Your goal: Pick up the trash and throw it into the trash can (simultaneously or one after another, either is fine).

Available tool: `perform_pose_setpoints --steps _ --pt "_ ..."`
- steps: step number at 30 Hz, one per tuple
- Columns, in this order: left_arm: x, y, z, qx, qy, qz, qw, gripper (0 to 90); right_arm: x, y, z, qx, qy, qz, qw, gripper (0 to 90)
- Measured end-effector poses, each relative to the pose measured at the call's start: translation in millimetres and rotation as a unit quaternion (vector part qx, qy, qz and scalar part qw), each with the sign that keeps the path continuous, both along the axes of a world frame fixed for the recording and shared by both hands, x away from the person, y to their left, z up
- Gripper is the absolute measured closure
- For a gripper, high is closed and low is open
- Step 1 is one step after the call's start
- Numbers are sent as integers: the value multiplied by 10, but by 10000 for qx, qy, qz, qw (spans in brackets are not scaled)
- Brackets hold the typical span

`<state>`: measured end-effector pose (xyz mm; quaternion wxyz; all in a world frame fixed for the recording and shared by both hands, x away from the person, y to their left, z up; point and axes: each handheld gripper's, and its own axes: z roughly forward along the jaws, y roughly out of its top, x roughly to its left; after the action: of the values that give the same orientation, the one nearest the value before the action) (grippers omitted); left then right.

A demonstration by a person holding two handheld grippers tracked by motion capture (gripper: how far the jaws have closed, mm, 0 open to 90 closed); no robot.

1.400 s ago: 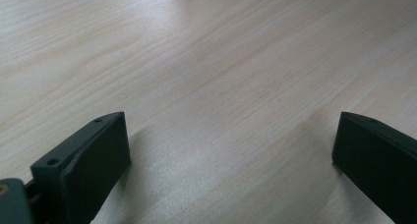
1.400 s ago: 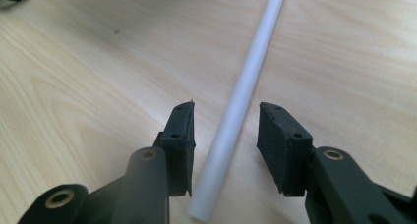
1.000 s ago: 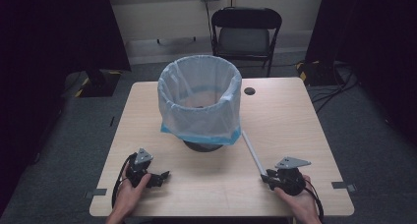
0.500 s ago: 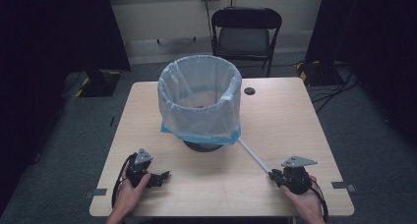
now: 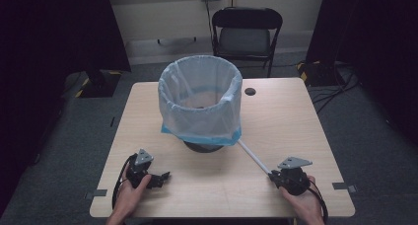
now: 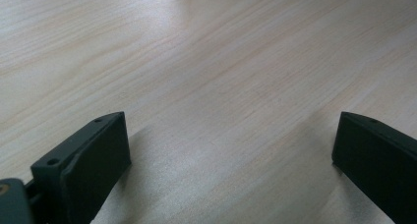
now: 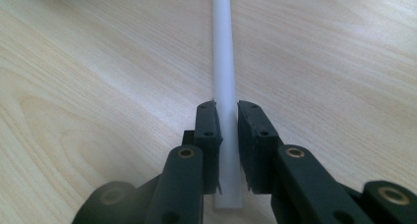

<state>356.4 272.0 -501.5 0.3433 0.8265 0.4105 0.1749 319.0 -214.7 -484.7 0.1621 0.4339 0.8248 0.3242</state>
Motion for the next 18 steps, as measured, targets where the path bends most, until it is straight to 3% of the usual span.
perform_pose_setpoints --steps 9,18 --pt "1 1 0 2 2 -8 10000 3 22 -17 -6 203 -3 -263 9994 804" --pt "0 0 0 -2 0 2 10000 3 28 -133 136 587 -306 -615 9959 804"
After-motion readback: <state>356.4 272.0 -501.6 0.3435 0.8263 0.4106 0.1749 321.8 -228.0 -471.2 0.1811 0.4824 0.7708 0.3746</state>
